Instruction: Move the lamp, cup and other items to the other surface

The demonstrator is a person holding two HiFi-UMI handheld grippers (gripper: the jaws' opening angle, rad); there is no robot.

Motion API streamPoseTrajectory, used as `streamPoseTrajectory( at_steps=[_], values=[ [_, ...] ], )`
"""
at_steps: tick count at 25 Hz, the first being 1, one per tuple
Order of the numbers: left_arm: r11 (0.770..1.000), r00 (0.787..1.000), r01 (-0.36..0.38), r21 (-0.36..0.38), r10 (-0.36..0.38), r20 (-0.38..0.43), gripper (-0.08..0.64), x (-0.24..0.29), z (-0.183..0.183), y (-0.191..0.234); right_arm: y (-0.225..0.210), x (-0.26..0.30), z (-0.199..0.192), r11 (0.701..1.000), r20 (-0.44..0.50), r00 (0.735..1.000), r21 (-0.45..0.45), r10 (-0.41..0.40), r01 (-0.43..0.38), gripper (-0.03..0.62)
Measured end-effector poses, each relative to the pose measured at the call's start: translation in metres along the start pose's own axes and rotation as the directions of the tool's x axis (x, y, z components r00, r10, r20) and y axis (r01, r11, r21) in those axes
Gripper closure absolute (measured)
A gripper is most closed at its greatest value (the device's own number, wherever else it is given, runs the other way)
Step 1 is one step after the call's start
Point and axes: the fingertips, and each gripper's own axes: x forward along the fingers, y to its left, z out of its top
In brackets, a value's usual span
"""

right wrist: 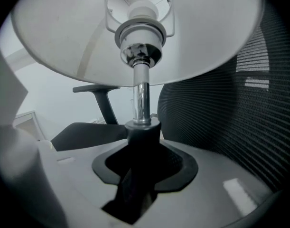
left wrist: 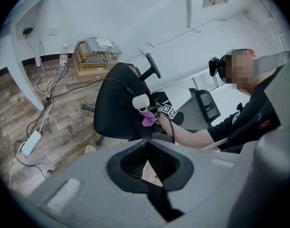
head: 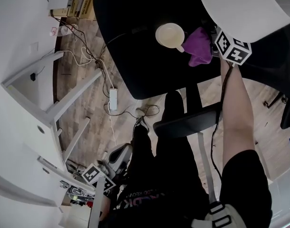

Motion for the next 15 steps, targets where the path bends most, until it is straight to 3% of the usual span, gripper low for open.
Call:
streamPoseTrajectory(
  at_steps=[15],
  values=[
    [1.0, 1.0, 0.02, 0.01, -0.02, -0.004, 0.555, 0.006, -0.002, -0.008, -0.001, -0.006, -0.02, 0.997, -0.056, 0.998, -0.071, 0.036, -0.039, 0.43]
  ],
)
